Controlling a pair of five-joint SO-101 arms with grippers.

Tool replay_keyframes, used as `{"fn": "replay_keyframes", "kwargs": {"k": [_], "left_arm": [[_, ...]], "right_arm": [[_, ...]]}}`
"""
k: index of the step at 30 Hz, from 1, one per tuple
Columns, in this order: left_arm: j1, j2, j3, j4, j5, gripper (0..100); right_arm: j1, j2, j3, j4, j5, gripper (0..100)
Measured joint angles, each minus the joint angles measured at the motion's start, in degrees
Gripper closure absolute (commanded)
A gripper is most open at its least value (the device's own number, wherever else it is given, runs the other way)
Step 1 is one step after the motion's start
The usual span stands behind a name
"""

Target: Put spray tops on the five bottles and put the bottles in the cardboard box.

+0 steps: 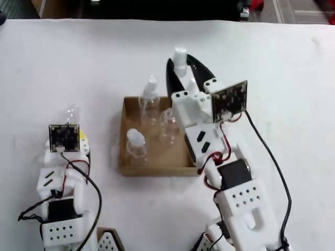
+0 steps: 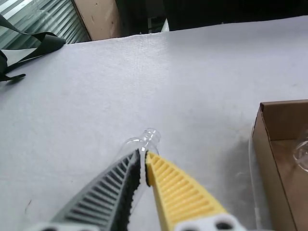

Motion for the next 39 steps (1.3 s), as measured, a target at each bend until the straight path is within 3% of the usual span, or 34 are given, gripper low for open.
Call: {"fn": "replay_keyframes", "kwargs": {"k": [39], "left_arm": [[0.0,0.0,0.0,-0.1,0.0,97]], "right_arm": [[0.5,6.3,6.2,-3.3,0.3,98.3]]}}
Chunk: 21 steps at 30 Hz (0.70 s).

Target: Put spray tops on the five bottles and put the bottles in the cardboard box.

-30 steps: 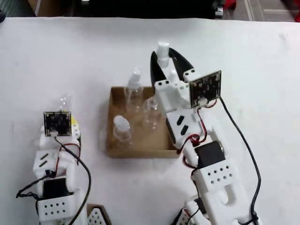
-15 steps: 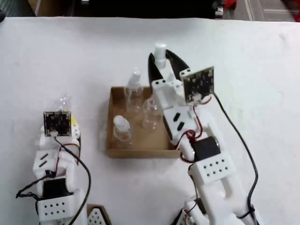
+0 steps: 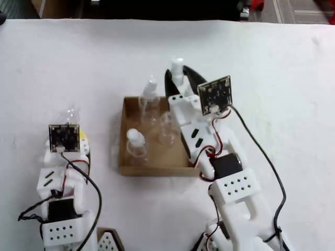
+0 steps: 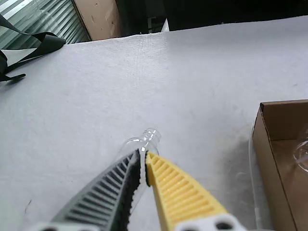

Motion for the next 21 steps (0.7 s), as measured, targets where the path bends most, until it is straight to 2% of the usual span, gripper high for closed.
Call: {"fn": "replay_keyframes", "kwargs": {"k": [9,16,21], "left_arm": [[0.0,0.0,0.0,0.0,0.0,97],[0.0,0.0,0.0,0.0,0.0,97],[0.0,0.0,0.0,0.0,0.0,97]], "right_arm": [[0.0,0.0,2.1,-0.4,0.0,98.3],[0.0,0.4,6.3,-8.4,0.0,98.1],[-0.1,0.4,8.4,-9.5,0.0,97.9]]}}
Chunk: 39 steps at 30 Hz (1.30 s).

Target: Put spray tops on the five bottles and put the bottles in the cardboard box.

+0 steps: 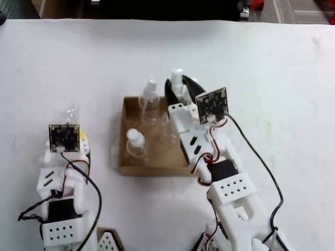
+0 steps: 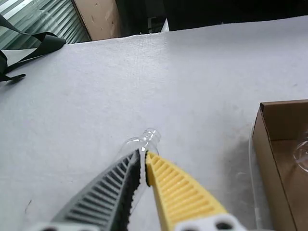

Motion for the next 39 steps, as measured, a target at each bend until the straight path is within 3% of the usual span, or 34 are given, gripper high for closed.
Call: {"fn": "replay_keyframes", "kwargs": {"k": [7,22,28,31,39], "left_arm": [[0.0,0.0,0.0,0.0,0.0,97],[0.0,0.0,0.0,0.0,0.0,97],[0.0,0.0,0.0,0.0,0.0,97],[0.0,0.0,0.0,0.0,0.0,97],[0.0,0.0,0.0,0.0,0.0,97]], "right_arm": [[0.0,0.0,0.1,3.1,0.0,83.3],[0.0,-1.1,0.1,4.6,0.0,87.5],[0.1,-12.7,0.1,12.7,0.0,89.3],[-0.3,-20.9,0.1,18.6,0.0,99.4],[6.2,-24.6,0.0,26.9,-4.9,98.2]]}}
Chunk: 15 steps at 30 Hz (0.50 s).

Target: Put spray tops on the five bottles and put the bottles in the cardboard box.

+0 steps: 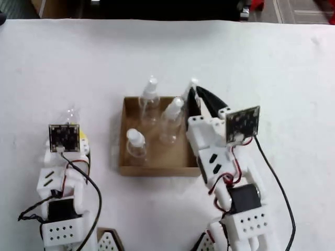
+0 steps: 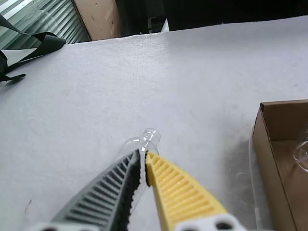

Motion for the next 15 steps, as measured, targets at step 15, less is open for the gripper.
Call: {"fn": "replay_keyframes", "kwargs": {"k": [15], "left_arm": [[0.0,0.0,0.0,0.0,0.0,97]], "right_arm": [[4.0,19.4,0.0,-4.4,-3.4,98.1]]}}
